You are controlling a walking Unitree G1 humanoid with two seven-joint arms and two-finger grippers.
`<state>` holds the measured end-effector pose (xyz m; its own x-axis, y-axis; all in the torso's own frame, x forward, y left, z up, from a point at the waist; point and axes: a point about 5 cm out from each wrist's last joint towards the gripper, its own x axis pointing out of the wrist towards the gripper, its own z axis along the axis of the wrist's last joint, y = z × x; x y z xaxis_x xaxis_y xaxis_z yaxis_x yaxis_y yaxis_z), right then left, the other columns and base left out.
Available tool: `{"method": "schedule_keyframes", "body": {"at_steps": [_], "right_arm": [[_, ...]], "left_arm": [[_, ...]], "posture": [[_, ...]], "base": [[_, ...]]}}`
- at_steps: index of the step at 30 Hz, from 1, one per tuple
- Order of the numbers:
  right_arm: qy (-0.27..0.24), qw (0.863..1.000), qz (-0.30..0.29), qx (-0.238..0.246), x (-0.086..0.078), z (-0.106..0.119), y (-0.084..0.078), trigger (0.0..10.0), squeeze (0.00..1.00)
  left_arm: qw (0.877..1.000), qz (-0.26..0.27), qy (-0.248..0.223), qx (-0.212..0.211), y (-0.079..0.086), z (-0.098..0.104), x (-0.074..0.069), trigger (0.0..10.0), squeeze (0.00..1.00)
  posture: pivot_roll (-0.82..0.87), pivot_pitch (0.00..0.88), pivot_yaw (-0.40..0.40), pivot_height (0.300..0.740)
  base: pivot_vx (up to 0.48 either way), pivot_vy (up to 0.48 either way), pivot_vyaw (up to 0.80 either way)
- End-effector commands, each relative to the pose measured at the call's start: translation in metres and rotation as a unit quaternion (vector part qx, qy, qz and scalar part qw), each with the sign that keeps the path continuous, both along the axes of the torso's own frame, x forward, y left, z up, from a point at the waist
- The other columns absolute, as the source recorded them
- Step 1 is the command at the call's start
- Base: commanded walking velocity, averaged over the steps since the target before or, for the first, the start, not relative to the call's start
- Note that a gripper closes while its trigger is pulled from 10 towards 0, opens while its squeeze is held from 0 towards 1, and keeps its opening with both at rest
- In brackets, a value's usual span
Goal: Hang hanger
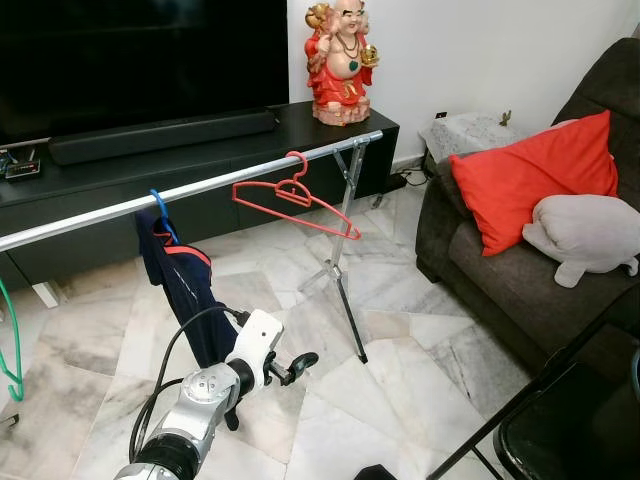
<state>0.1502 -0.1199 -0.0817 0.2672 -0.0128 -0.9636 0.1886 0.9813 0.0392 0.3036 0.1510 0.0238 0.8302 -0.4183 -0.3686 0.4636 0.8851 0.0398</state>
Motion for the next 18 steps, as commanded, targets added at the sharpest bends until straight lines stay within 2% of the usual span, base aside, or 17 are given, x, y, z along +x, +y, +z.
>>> {"method": "schedule_keyframes", "body": {"at_steps": [1, 18], "right_arm": [[-0.405, 0.904, 0.004, 0.137, 0.1583, 0.1645, 0.0803, 10.0, 0.0], [-0.405, 0.904, 0.004, 0.137, 0.1583, 0.1645, 0.0803, 10.0, 0.0]], "left_arm": [[0.996, 0.05, 0.072, 0.016, 0.0269, -0.0295, -0.0245, 10.0, 0.0], [0.996, 0.05, 0.072, 0.016, 0.0269, -0.0295, -0.0245, 10.0, 0.0]], "posture": [[-0.06, 0.087, 0.097, 0.721], [-0.06, 0.087, 0.097, 0.721]], "base": [[0.0, 0.0, 0.0], [0.0, 0.0, 0.0]]}}
